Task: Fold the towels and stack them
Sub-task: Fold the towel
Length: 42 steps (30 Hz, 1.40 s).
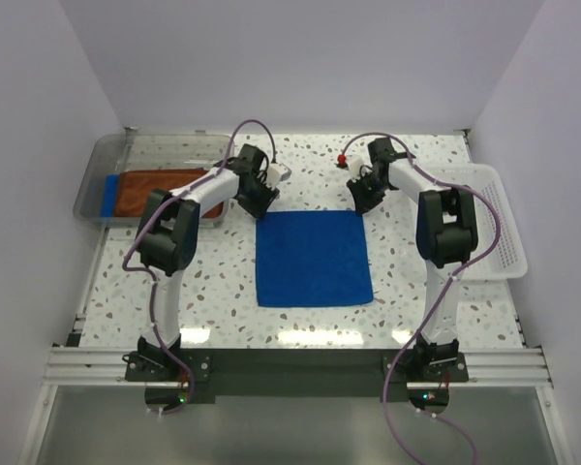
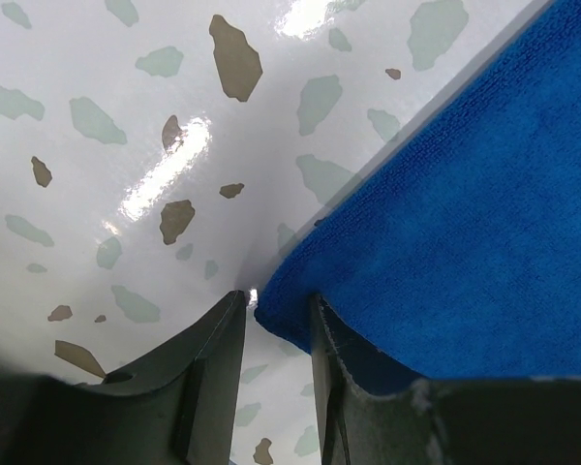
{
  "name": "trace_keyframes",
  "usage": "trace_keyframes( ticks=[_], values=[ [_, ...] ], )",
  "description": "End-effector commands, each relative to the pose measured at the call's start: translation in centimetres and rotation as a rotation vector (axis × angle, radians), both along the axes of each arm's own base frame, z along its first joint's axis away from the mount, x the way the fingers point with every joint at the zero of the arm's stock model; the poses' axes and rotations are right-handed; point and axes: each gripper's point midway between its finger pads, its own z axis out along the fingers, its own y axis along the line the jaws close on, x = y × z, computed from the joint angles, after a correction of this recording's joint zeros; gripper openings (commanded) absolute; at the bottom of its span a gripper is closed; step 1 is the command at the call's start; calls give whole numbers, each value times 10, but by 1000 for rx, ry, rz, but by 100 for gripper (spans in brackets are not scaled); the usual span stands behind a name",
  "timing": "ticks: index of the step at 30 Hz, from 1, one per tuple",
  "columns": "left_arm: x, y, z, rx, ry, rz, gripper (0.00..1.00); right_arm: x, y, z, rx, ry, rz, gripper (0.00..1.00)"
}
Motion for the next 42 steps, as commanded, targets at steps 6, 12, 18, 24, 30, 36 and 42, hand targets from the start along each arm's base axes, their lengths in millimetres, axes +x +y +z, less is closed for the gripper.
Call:
trace_keyframes(
  ticks=[6, 12, 18, 24, 30, 36, 42],
  values=[
    [0, 7, -32, 41, 57, 6, 40, -13, -8, -17, -40, 49, 38, 0],
    [-1, 10, -40, 49, 77, -5, 27, -11, -7, -14, -36, 45, 45, 0],
    [7, 10, -29, 57, 42, -36, 0, -1, -8, 2, -49, 3, 40, 0],
    [35, 8, 18, 50, -111, -39, 0, 22, -5, 43, -38, -148, 4, 0],
    [45, 9, 67, 16, -251, -15, 0, 32, -3, 81, -32, -309, -46, 0],
    [41, 12, 93, -17, -324, 22, 0, 27, 3, 106, -1, -408, -86, 0],
    [24, 18, 108, -55, -337, 101, 0, 12, 0, 118, -27, -438, -150, 0]
  ],
)
